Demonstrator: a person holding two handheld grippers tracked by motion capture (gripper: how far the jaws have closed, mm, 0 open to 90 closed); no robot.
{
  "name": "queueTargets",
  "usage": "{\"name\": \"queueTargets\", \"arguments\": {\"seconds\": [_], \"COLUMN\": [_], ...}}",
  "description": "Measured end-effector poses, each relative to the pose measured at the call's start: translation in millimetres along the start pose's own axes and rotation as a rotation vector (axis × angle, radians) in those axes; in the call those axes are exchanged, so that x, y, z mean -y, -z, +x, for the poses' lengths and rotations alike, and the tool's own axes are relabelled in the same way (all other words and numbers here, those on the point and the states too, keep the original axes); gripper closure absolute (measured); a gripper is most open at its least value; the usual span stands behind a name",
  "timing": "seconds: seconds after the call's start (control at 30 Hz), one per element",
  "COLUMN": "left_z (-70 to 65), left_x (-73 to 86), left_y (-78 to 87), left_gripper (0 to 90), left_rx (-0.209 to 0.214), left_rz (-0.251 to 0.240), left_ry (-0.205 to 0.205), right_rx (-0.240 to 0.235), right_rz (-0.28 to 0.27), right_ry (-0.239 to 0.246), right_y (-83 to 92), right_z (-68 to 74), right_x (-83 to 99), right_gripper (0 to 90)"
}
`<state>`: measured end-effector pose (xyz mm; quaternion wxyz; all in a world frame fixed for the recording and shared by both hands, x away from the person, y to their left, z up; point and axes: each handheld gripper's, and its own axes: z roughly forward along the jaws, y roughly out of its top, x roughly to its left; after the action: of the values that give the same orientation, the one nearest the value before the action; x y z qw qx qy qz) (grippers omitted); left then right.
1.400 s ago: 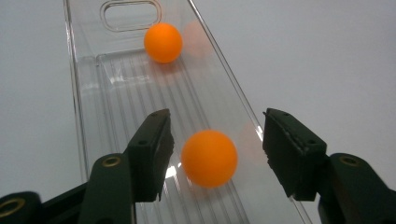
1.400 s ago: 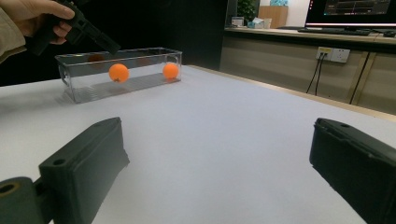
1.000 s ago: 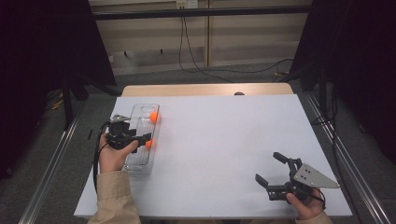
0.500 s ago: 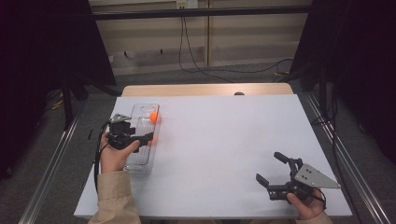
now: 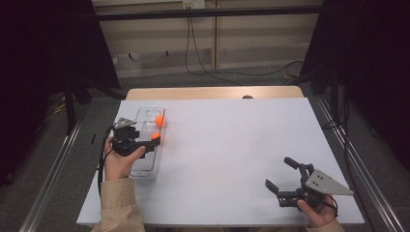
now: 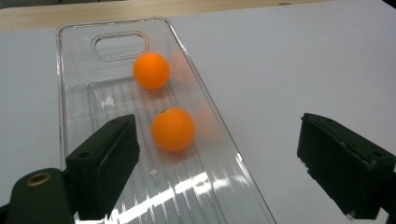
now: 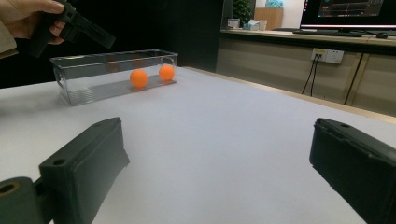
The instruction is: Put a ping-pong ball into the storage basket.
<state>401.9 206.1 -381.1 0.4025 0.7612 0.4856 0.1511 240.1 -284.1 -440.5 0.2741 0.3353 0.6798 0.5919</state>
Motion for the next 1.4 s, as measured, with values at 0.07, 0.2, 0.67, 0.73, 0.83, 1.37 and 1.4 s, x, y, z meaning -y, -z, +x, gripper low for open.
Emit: {"name": "queueTargets", "arguments": {"seconds": [0.07, 0.2, 0.67, 0.73, 0.83, 1.37, 1.4], "left_z": [-1.6, -5.0, -9.0, -9.3, -9.7, -10.0, -10.5], "left_x": [-0.2, -0.1, 3.6, 4.5, 5.7, 17.7, 18.3], "left_y": [0.1, -1.0, 2.0, 3.4, 5.4, 12.9, 13.4], "left_gripper": [11.9, 10.0, 4.5, 3.9, 3.6, 3.6, 3.6], "left_rx": [0.004, 0.011, 0.038, 0.046, 0.049, 0.057, 0.056], "left_rz": [-0.004, -0.016, -0.057, -0.072, -0.089, -0.134, -0.139], "left_ry": [-0.007, -0.01, -0.009, -0.012, -0.012, -0.018, -0.018], "right_rx": [0.001, 0.002, 0.003, 0.004, 0.003, 0.0, 0.001], "right_rz": [0.0, -0.001, -0.001, -0.001, -0.001, -0.001, -0.001], "right_ry": [0.0, 0.0, 0.001, 0.001, 0.001, 0.003, 0.003], "right_y": [0.1, 0.4, 0.6, 0.7, 0.6, 0.4, 0.4], "right_z": [-0.2, -0.2, 0.0, 0.0, -0.1, 0.2, 0.3], "right_x": [0.0, 0.0, -0.1, -0.1, -0.1, -0.1, -0.1], "right_gripper": [2.8, 2.8, 2.8, 2.8, 2.8, 2.8, 2.8]}}
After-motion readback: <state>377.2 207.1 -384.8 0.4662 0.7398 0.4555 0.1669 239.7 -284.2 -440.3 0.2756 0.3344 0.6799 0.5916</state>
